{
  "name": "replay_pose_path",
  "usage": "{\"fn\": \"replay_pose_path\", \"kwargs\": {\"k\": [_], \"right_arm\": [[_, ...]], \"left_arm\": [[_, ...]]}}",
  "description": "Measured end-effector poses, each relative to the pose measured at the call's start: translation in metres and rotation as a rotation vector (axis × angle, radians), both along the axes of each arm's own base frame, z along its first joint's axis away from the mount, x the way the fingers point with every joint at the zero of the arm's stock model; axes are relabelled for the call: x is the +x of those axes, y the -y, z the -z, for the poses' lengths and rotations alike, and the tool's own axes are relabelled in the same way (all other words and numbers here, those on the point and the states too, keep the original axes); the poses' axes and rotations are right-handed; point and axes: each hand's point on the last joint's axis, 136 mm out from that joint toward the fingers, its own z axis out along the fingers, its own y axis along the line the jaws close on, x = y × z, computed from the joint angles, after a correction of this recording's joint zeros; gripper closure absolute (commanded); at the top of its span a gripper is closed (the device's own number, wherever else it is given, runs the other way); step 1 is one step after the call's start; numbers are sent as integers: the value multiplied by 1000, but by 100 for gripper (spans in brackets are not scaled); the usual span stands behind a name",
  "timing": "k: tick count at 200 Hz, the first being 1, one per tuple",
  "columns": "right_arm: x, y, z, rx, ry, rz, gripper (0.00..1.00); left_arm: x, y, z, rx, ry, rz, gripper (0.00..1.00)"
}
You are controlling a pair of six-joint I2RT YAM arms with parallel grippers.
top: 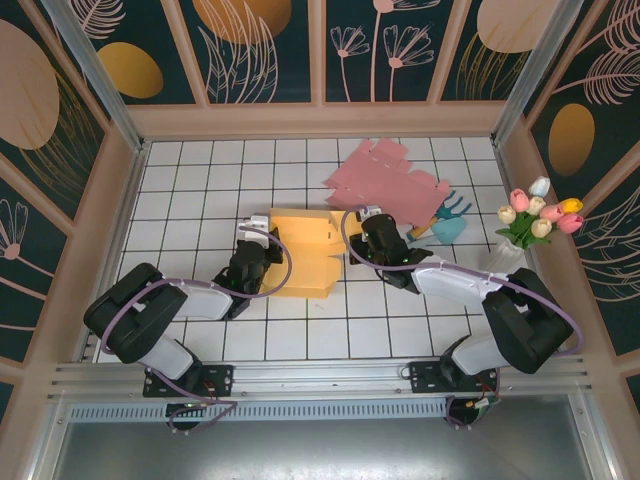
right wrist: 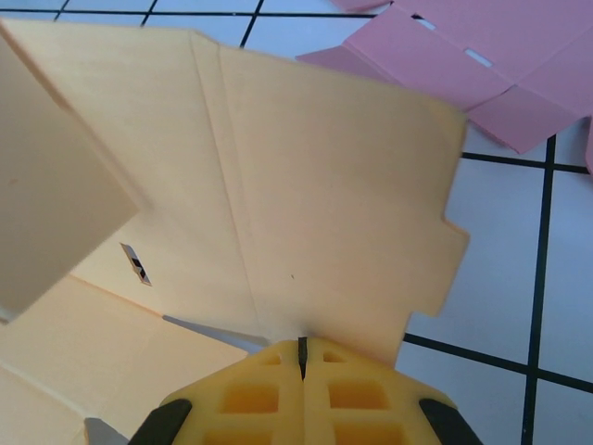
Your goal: Fold the paper box
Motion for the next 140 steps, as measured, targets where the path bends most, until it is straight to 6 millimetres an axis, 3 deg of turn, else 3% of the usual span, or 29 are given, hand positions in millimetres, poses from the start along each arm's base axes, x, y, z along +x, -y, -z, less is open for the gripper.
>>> {"fn": "replay_pose_path", "kwargs": {"k": [81,140], "right_arm": [[-6,-4,13,41,-44,-13,100],[-8,-16,7,102,-40,-59,100]], "left_arm": [[1,-6,-1,-31,-2,-41,100],[2,1,10,-45,-26,-15,100]]}}
